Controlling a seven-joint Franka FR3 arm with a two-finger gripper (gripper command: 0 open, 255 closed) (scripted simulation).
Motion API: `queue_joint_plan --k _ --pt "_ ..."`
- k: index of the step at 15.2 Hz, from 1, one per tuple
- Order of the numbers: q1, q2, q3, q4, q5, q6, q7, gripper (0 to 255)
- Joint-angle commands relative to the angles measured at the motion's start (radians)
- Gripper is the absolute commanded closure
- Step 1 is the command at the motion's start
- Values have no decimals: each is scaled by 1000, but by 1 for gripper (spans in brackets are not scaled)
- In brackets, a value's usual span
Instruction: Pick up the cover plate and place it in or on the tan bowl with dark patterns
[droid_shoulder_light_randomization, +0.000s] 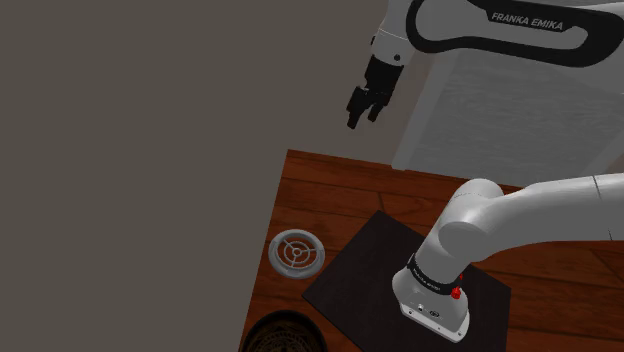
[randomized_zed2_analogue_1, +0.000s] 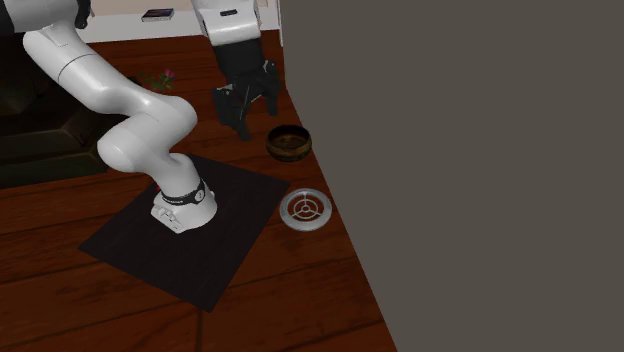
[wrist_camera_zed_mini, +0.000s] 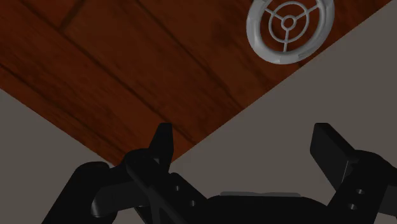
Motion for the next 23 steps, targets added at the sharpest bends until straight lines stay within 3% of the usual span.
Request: queue_joint_plan --k 1,13,23 --pt "0 0 0 0 0 0 0 0" --pt "77 124 67 -304 8 394 -49 0" --pt "116 434 140 -433 -20 802 -59 0"
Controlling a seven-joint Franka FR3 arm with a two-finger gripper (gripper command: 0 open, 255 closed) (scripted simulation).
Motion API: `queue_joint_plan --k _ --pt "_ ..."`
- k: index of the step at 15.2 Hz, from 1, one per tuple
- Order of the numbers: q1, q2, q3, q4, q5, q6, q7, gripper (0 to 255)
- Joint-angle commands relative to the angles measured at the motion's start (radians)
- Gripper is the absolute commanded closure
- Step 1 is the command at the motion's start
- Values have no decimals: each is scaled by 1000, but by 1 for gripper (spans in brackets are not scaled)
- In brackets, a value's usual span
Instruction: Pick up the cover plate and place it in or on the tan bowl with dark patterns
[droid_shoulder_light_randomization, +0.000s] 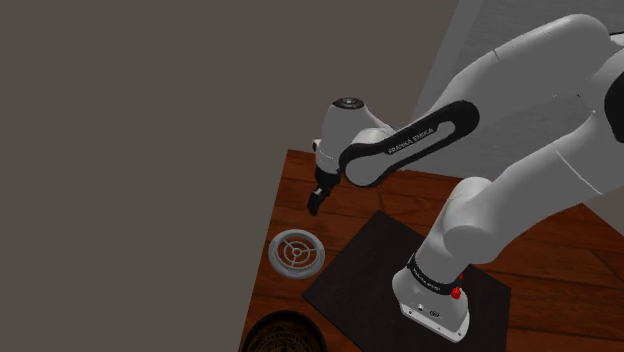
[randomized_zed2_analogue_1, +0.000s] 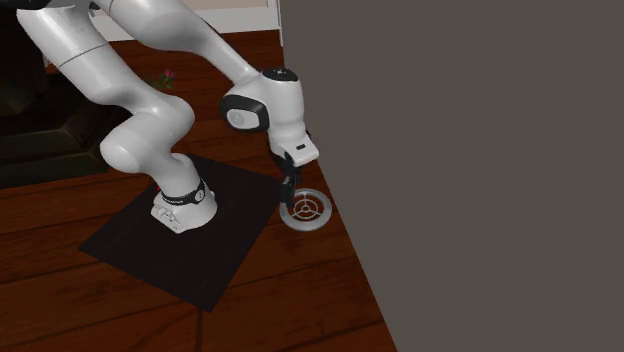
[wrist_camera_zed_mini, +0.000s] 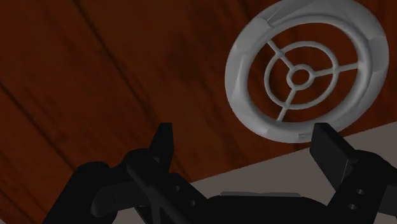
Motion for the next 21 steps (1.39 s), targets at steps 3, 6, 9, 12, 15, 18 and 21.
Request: queue_joint_plan --k 3,6,9,12,15,18,21 --pt "-8 163 39 -19 -47 172 20 0" --pt "-41 310 78 -12 -145 298 80 0" --pt "-67 386 86 -4 -232 359 140 0" --pt "-86 451 76 8 -333 408 212 0" --pt "-85 508 47 23 -438 445 289 0" --pt "-82 508 45 23 -437 445 289 0" --pt "-82 508 45 23 -437 445 289 0"
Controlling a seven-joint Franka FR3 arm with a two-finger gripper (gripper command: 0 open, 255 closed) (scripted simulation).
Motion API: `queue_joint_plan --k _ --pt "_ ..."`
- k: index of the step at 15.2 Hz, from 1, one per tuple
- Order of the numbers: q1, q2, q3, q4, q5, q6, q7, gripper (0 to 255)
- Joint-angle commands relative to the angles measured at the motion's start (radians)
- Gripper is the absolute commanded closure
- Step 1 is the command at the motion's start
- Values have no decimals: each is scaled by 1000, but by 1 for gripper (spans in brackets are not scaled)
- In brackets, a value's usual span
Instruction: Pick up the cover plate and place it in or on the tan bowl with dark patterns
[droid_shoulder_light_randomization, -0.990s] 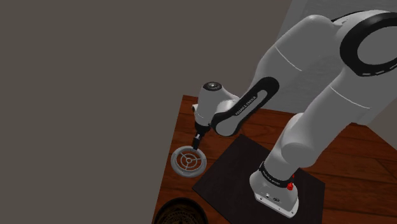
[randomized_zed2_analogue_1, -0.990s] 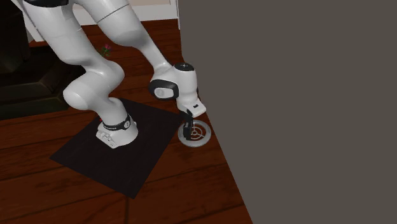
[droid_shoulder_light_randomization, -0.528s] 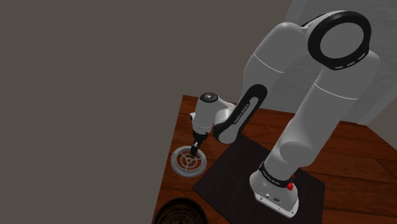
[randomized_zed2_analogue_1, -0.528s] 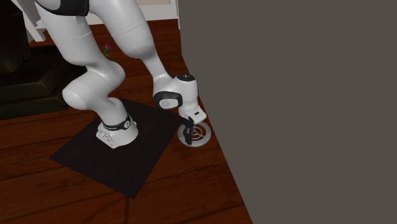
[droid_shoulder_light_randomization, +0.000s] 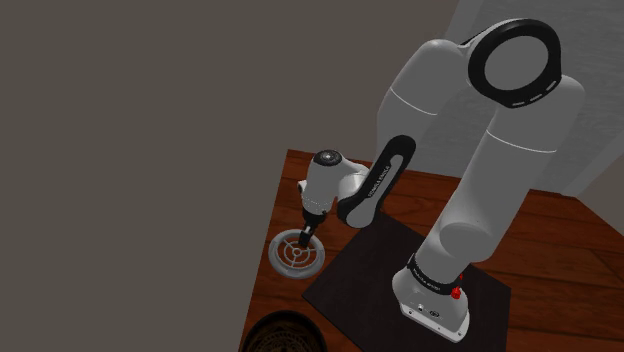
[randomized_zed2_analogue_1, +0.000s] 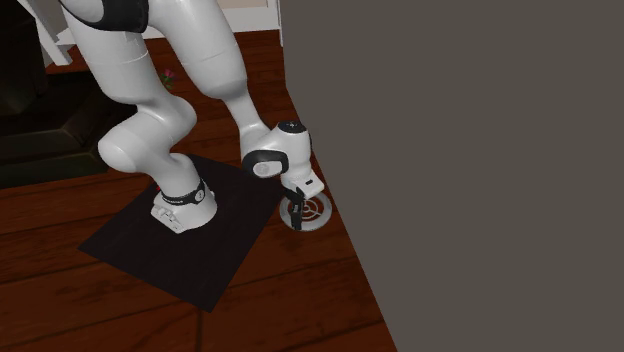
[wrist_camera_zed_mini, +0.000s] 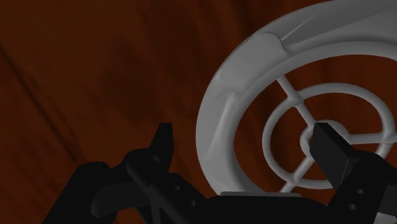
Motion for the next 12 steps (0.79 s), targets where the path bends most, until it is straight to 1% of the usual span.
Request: queue_joint_plan --k 1,2,11,12 --pt "0 0 0 0 0 0 0 0" --pt "0 0 0 0 0 0 0 255" --pt "0 0 0 0 -1 0 0 255" --pt "-5 -22 15 -6 41 -14 -31 255"
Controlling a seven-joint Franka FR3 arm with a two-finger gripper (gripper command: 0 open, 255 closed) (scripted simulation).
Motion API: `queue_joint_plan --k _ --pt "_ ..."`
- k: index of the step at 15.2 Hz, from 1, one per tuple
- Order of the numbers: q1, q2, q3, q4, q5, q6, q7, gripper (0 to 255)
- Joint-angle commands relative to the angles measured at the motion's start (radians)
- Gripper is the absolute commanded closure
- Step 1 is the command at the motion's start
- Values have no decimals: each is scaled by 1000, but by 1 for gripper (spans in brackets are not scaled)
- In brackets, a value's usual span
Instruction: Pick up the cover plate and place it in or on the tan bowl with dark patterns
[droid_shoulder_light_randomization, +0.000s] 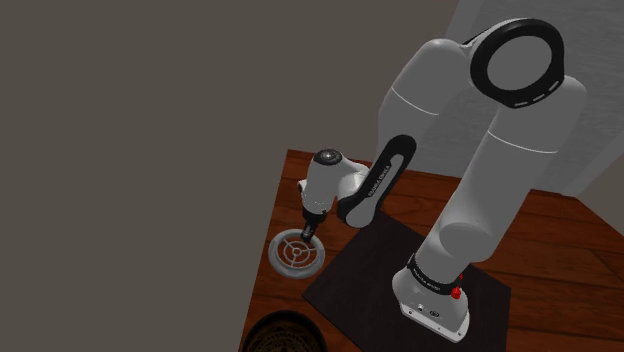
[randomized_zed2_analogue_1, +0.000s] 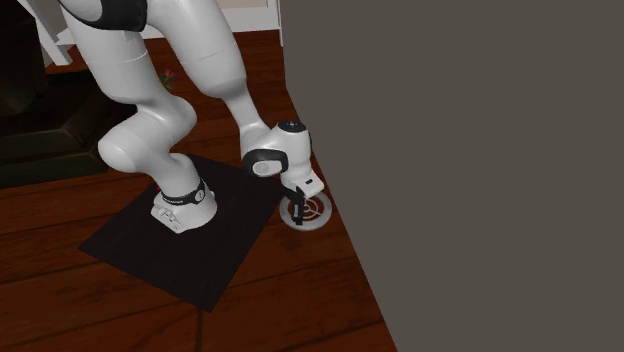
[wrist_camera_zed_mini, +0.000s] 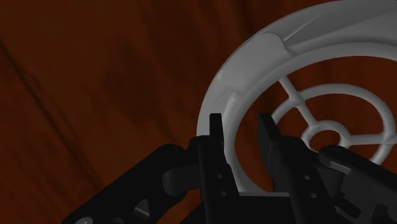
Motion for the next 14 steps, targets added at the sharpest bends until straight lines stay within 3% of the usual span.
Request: queue_joint_plan --k 1,7,14 --pt "-7 -35 22 -9 64 -22 -49 255" --pt "19 -162 43 -25 251 -122 -189 255" --pt "62 -295 23 -22 354 -254 -270 255"
